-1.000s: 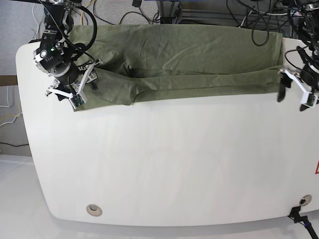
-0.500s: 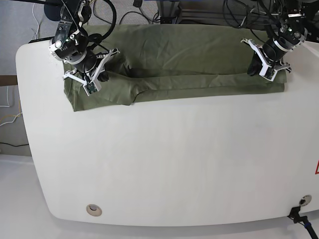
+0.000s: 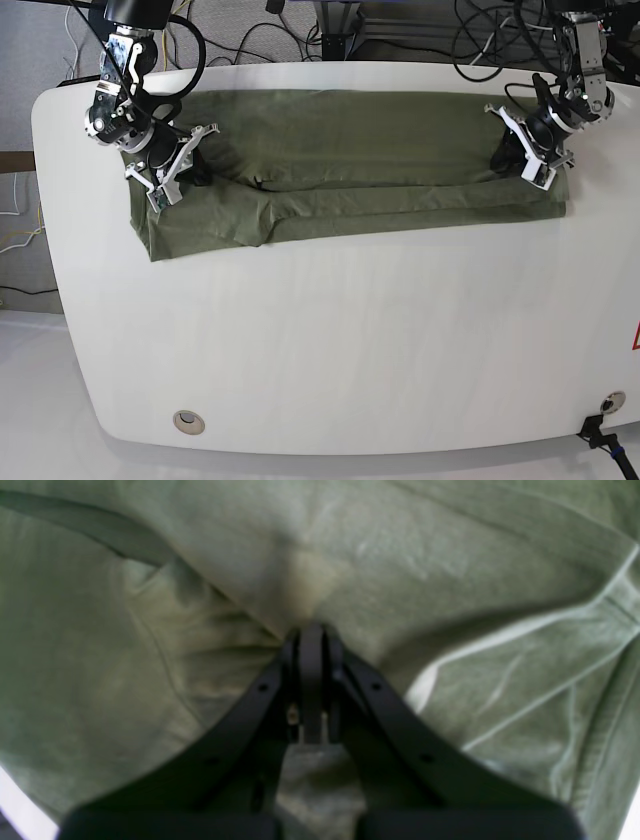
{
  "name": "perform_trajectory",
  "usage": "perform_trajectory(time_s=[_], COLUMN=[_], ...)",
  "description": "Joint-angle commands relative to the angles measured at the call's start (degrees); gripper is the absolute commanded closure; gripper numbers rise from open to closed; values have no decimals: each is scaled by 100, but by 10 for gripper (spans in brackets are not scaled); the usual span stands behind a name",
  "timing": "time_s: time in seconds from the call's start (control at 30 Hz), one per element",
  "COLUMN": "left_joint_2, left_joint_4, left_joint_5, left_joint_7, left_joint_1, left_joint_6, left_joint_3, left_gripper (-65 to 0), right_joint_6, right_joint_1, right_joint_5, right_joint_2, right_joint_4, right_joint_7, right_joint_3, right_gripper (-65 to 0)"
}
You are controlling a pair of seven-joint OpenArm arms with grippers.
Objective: Fold the T-shirt properly
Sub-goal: 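Release the hem and raise both grippers off the folded shirt, then lower both grippers onto the folded shirt's edges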
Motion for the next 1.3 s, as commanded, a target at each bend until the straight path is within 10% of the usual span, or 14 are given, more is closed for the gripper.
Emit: perform_trajectory(time_s=[0.0,0.37,0.5,0.8,1.27], left_joint_2=[-95,-210,-210,-210,-210], left_joint_4=[-57,-215,198,295,286], left_joint_5=[224,198,207,216,224], left_joint_7=[216,216,216,216,216], left_joint_1=[-82,-821,-856,-909,-900], left_joint_6=[139,139,139,165,165], left_joint_3=[-34,546,537,537,537], left_gripper=[0,0,0,0,0], right_joint_6=[-145,-145,-145,-145,-145], right_joint_1=[157,711,843,1880,1757], right_joint_5=[-407,-389,-380,-477,-459], right_joint_2=[121,104,104,341,552], right_joint_4=[-375,-384,689,-59,-1078], right_joint_7=[-209,-7,-719,-825,-288], right_joint_3=[8,-19,-19,8,16], right_gripper=[0,0,-8,-406,-407])
